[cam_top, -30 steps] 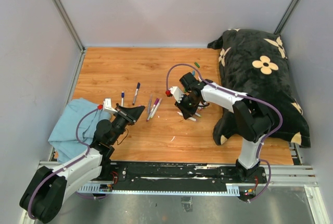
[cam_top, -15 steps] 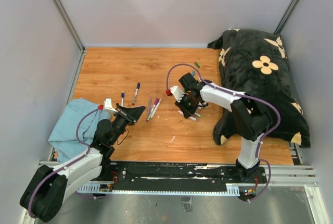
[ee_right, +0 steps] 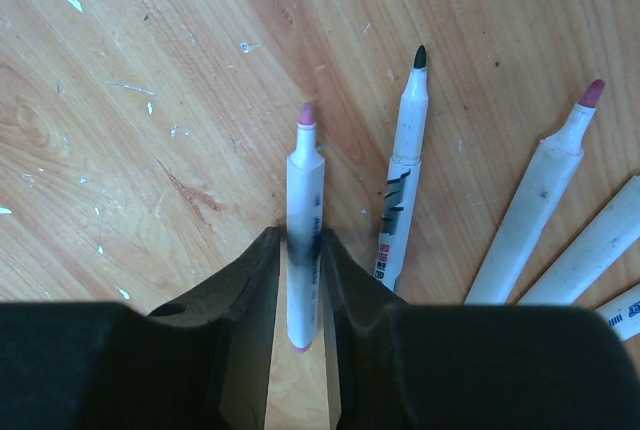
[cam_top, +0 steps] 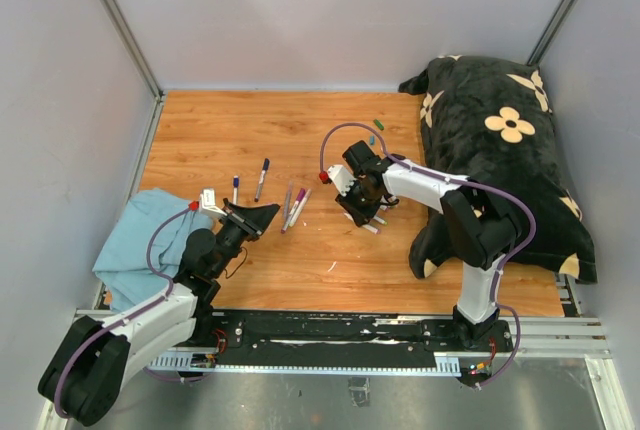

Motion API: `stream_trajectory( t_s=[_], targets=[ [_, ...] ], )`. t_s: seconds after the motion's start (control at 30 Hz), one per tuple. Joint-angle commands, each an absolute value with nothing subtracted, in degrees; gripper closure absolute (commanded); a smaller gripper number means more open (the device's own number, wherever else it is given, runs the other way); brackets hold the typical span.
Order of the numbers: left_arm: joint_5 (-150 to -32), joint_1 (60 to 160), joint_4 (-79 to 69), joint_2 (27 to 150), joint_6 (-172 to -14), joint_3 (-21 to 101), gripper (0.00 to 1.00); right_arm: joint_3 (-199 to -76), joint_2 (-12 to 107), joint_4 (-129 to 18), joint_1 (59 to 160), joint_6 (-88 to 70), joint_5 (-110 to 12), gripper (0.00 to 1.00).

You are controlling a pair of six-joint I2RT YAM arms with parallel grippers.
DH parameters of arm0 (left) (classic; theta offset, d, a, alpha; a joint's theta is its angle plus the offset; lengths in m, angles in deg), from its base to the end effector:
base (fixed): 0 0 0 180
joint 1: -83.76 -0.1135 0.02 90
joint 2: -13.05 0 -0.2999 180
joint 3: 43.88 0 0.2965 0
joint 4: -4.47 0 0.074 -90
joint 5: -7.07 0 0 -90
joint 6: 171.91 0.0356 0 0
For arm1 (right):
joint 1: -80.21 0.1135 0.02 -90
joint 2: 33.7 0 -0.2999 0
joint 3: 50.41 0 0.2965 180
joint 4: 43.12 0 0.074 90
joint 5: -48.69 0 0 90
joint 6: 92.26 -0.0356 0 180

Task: Open the pen caps
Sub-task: Place the pen at the center of the board, then place the pen cap at the center of the board.

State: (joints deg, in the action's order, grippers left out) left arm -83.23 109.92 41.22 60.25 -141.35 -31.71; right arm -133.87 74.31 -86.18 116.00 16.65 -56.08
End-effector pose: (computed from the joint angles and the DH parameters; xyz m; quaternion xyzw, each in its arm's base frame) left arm 0.1512 -0.0745 0.1666 -0.1976 0.6678 -0.4889 0.5253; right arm 0.3384 0.2552 0.1753 -0.4691 0.8526 0.1530 0.1719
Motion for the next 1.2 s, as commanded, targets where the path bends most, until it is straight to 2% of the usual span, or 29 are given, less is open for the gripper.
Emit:
stream_trajectory(
  t_s=[0.0, 0.33, 0.73, 0.83, 1.0, 1.17],
  targets=[
    [-84.02, 109.52, 43.5, 60.57, -141.57, -31.41, 1.0, -133.94, 74.66, -86.34, 116.76, 15.89, -54.49, 0.75],
    [-84.99, 109.52, 43.5, 63.5, -142.17, -30.31, 1.0, -133.73, 70.72, -86.56, 116.77, 17.22, -55.86, 0.67],
    [-89.76, 110.41, 43.15, 76.53, -140.11, -23.63, 0.99, -132.54, 59.73, -87.95, 116.15, 23.54, -62.38, 0.63],
    [-87.74, 112.99, 41.39, 79.35, -137.55, -20.49, 1.0, -132.47, 57.49, -88.92, 115.24, 25.29, -64.18, 0.63],
    [-79.56, 118.11, 30.1, 83.31, -130.13, -12.57, 0.99, -132.98, 55.09, -91.26, 112.54, 27.73, -67.59, 0.62],
    [-75.69, 119.56, 23.06, 88.33, -126.1, -6.23, 1.0, -132.68, 53.05, -91.52, 109.33, 28.06, -70.11, 0.62]
  ],
)
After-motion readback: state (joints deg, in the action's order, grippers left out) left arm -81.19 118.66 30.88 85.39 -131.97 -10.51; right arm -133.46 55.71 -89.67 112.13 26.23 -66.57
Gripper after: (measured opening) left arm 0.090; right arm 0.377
